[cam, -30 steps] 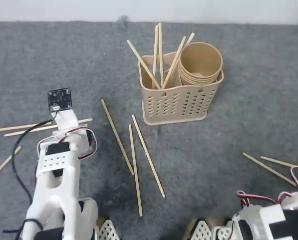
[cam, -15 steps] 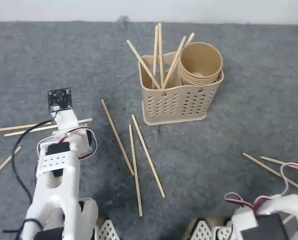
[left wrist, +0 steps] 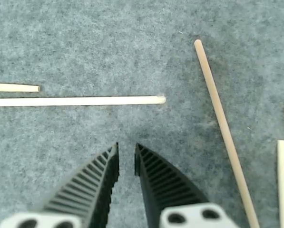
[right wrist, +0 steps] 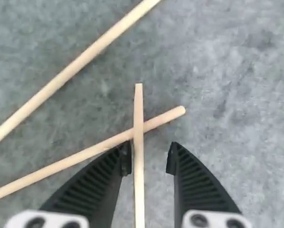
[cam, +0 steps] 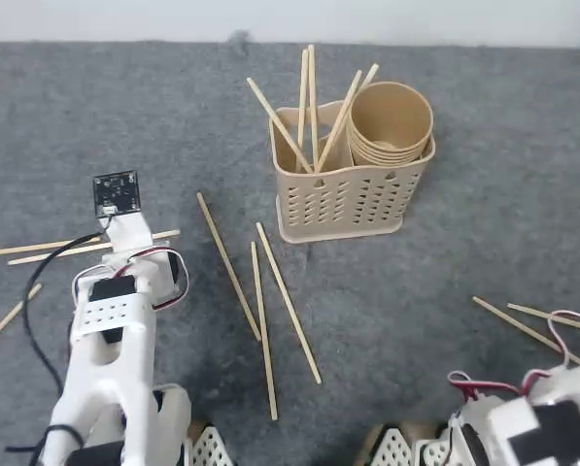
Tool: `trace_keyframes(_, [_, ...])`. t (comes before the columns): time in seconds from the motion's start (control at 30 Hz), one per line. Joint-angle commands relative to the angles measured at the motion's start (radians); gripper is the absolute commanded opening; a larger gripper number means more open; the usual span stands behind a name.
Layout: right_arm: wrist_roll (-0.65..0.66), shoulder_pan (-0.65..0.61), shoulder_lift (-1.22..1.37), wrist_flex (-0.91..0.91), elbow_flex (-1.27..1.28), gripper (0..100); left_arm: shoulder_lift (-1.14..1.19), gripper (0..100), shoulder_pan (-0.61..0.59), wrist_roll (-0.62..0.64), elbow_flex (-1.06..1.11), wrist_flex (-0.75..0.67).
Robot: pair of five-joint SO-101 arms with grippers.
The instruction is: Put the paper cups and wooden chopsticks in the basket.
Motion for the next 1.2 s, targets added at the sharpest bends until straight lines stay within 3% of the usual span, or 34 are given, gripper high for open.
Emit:
trace_keyframes(0.0, [0.012, -0.008, 0.018, -0.042, -0.005, 14.3, -0.035, 5, -0.008, -0.011, -0.01, -0.021])
trace_keyframes(0.13, [0.017, -0.008, 0.007, -0.045, -0.006, 13.4, -0.035, 5, -0.008, -0.011, -0.01, -0.021])
trace_keyframes(0.27, [0.017, -0.007, -0.045, -0.042, -0.006, 0.0, -0.035, 5, -0.008, -0.011, -0.01, -0.021])
trace_keyframes(0.7, [0.014, 0.007, -0.124, -0.038, -0.035, 0.6, -0.035, 5, -0.008, -0.011, -0.01, -0.021])
trace_keyframes(0.93, [-0.038, 0.002, -0.387, -0.025, -0.061, 0.6, -0.035, 5, -0.008, -0.011, -0.01, -0.021])
trace_keyframes(1.17, [-0.118, -0.061, -0.773, 0.2, -0.061, 0.6, -0.035, 5, -0.008, -0.011, -0.01, -0.021])
